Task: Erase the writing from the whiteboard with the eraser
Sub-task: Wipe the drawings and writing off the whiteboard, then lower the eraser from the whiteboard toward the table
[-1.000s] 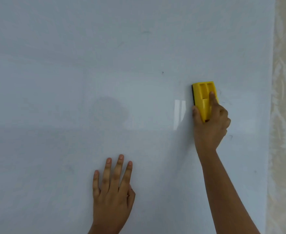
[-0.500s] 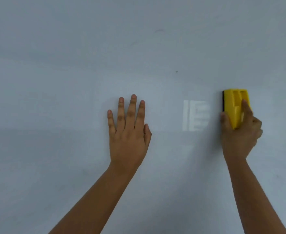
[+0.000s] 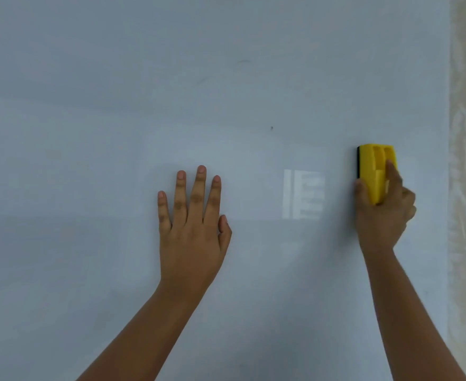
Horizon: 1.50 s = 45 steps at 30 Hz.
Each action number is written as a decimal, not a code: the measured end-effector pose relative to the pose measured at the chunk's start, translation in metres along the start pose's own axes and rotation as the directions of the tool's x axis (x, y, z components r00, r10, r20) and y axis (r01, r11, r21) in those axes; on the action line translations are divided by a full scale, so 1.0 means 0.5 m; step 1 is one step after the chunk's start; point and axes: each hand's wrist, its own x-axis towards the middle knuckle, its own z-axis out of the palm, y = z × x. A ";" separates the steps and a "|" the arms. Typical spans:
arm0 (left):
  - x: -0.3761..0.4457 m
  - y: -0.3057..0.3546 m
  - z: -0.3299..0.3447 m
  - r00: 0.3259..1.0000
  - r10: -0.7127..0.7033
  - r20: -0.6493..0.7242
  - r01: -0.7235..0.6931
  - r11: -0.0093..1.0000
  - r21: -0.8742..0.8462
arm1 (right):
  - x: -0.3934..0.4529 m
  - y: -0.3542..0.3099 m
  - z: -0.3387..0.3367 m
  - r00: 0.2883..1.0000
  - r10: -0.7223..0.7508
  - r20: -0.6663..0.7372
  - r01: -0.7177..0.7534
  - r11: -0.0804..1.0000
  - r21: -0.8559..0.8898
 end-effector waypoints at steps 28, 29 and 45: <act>-0.006 0.003 0.005 0.999 0.012 -0.033 -0.014 0.999 -0.037 | -0.059 0.085 -0.027 0.959 0.257 -0.117 -0.266 0.961 -0.069; -0.008 0.003 0.005 1.000 0.010 -0.028 -0.011 0.999 -0.042 | -0.070 0.061 -0.018 0.973 0.209 -0.101 -0.218 0.973 -0.081; -0.141 0.171 -0.034 0.901 0.434 0.013 -0.398 0.837 -0.375 | -0.090 0.200 -0.187 0.945 0.136 0.299 -0.031 0.943 -0.330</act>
